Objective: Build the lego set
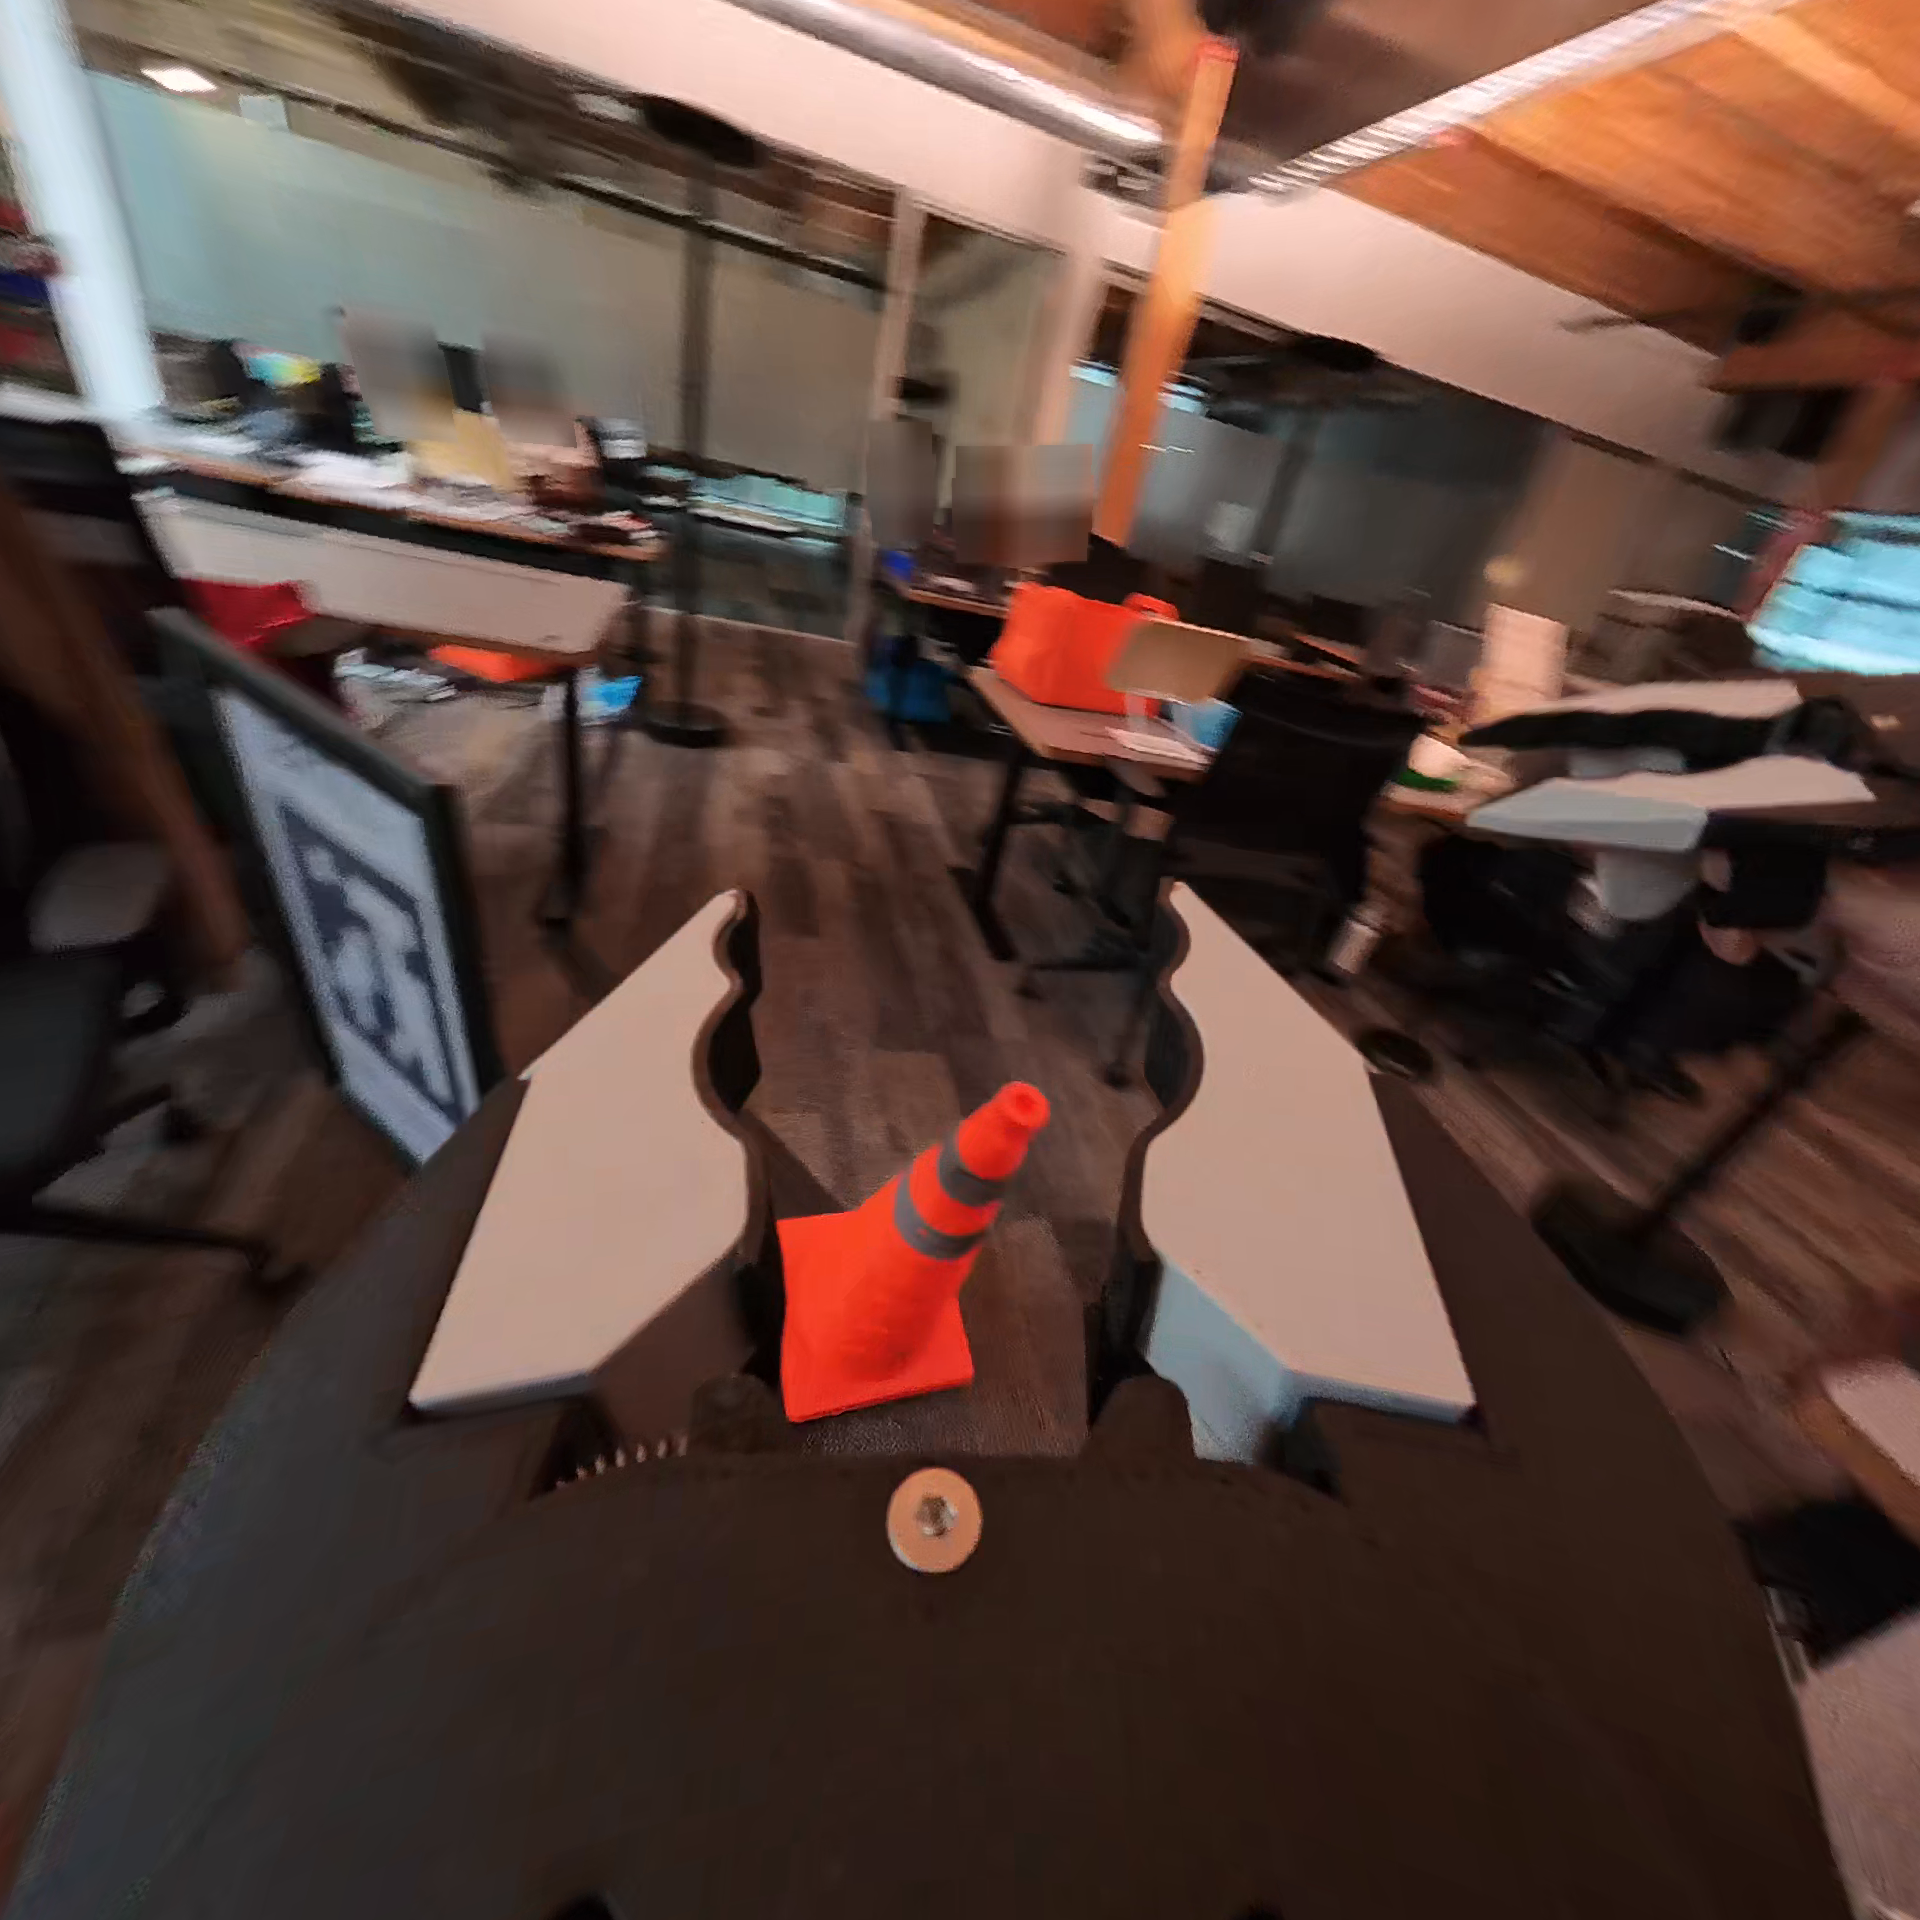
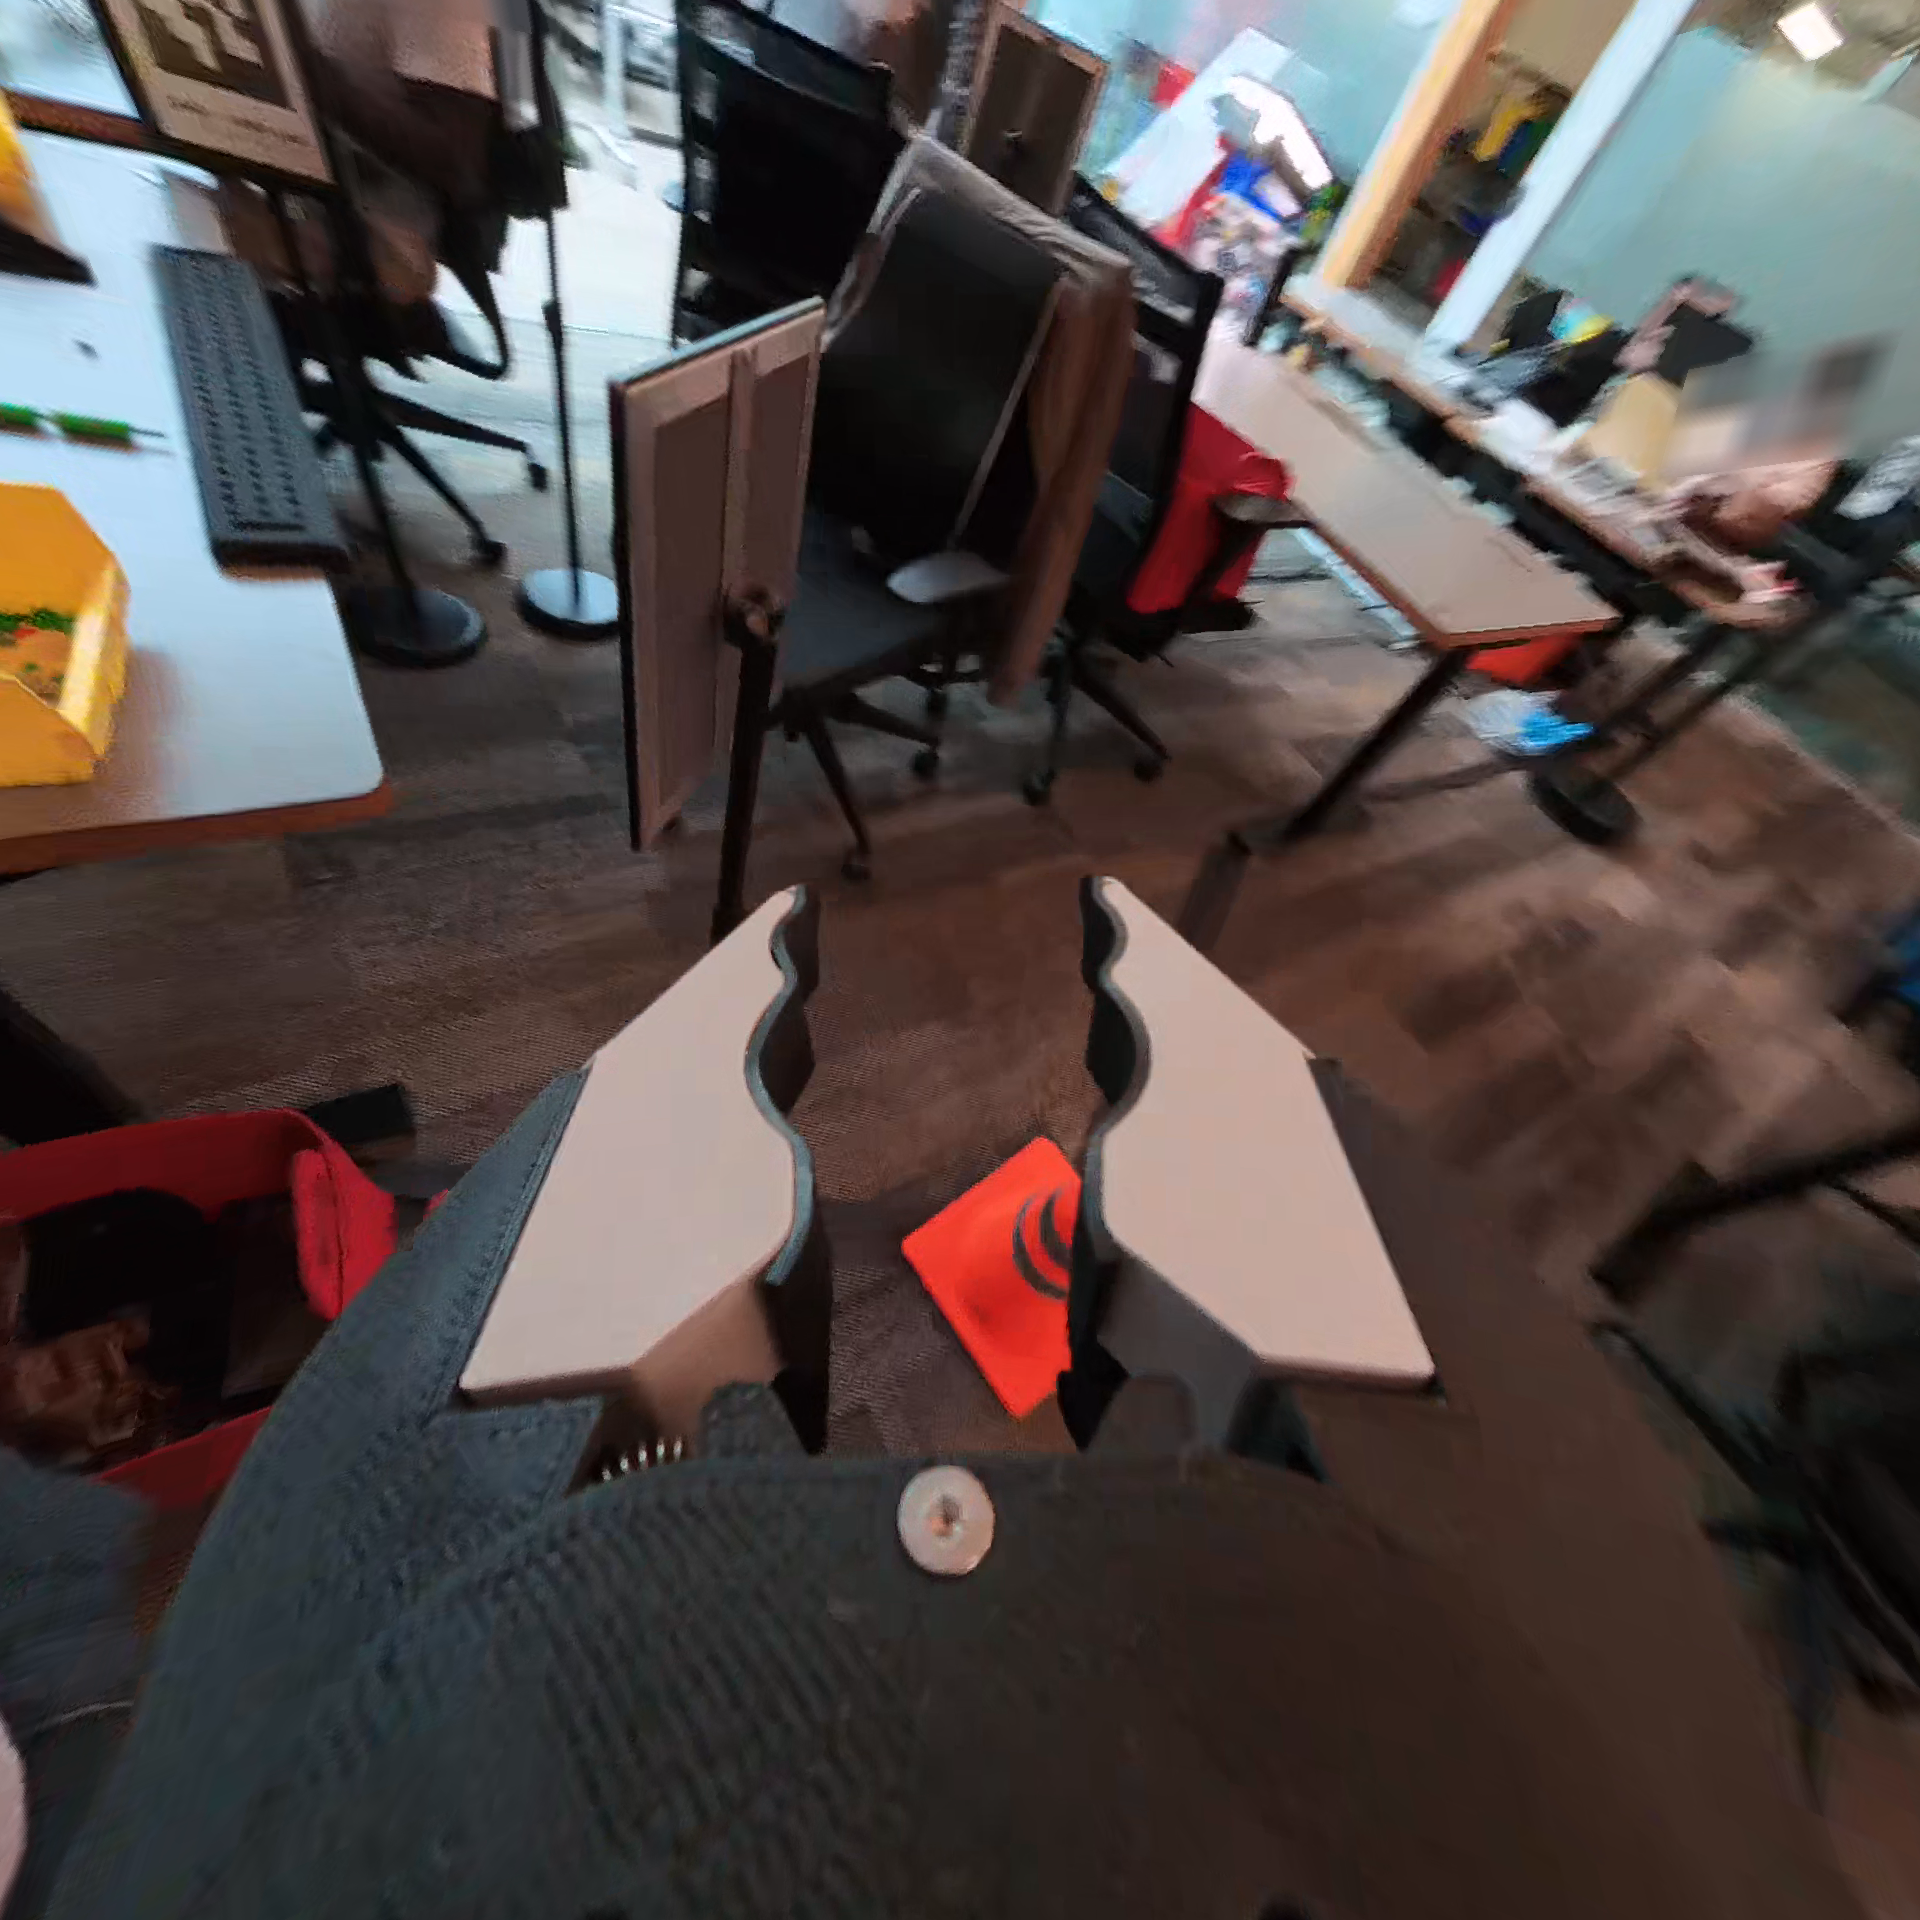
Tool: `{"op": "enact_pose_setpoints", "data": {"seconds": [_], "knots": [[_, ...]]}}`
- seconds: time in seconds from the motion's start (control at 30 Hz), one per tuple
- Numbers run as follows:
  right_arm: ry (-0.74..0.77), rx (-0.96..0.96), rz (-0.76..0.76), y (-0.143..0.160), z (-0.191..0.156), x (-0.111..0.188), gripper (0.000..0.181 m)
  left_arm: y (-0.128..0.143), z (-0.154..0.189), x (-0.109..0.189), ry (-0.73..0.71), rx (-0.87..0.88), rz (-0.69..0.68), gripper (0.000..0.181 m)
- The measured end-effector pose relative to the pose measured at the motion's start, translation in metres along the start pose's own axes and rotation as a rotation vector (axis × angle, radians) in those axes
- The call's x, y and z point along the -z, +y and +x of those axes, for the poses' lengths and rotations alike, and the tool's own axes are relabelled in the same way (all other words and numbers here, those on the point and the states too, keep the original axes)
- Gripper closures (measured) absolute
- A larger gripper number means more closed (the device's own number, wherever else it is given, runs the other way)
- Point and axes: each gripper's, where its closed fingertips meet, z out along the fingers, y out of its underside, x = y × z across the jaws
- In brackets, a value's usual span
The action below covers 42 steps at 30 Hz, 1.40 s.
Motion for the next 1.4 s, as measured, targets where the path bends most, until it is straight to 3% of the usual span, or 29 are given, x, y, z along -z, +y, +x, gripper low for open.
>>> {"op": "enact_pose_setpoints", "data": {"seconds": [0.07,0.17,0.3,0.4,0.5,0.63,0.77,0.97,1.13,1.2,1.3,1.4], "knots": [[-0.142,-0.063,0.041,-0.024,0.035,-0.048,0.13,-0.02,-0.015,-0.021,-0.078,0.075,0.021,0.106],[-0.308,-0.083,0.144,-0.071,0.073,-0.116,0.131,-0.046,-0.043,-0.041,-0.229,0.019,0.038,0.108],[-0.371,0.036,0.226,-0.108,0.119,-0.21,0.13,-0.076,-0.087,-0.067,-0.394,-0.012,0.112,0.105],[-0.411,0.068,0.256,-0.111,0.144,-0.276,0.13,-0.098,-0.122,-0.096,-0.449,-0.011,0.216,0.104],[-0.418,0.076,0.213,-0.095,0.173,-0.336,0.129,-0.133,-0.16,-0.129,-0.501,-0.049,0.309,0.106],[-0.438,0.032,0.151,-0.083,0.212,-0.414,0.13,-0.176,-0.209,-0.18,-0.528,-0.081,0.318,0.106],[-0.53,0.073,0.158,-0.106,0.227,-0.486,0.13,-0.204,-0.247,-0.203,-0.596,-0.064,0.328,0.104],[-0.801,0.162,0.209,-0.171,0.203,-0.624,0.129,-0.225,-0.309,-0.174,-0.923,-0.057,0.388,0.105],[-1.09,0.332,0.337,-0.207,0.155,-0.727,0.129,-0.253,-0.336,-0.135,-1.379,-0.208,0.389,0.106],[-1.235,0.363,0.293,-0.217,0.13,-0.763,0.129,-0.266,-0.339,-0.12,-1.589,-0.24,0.393,0.106],[-1.423,0.406,0.313,-0.248,0.1,-0.793,0.129,-0.286,-0.346,-0.133,-1.702,-0.281,0.253,0.104],[-1.506,0.509,0.371,-0.279,0.069,-0.819,0.128,-0.296,-0.344,-0.137,-1.885,-0.335,0.071,0.101]]}}
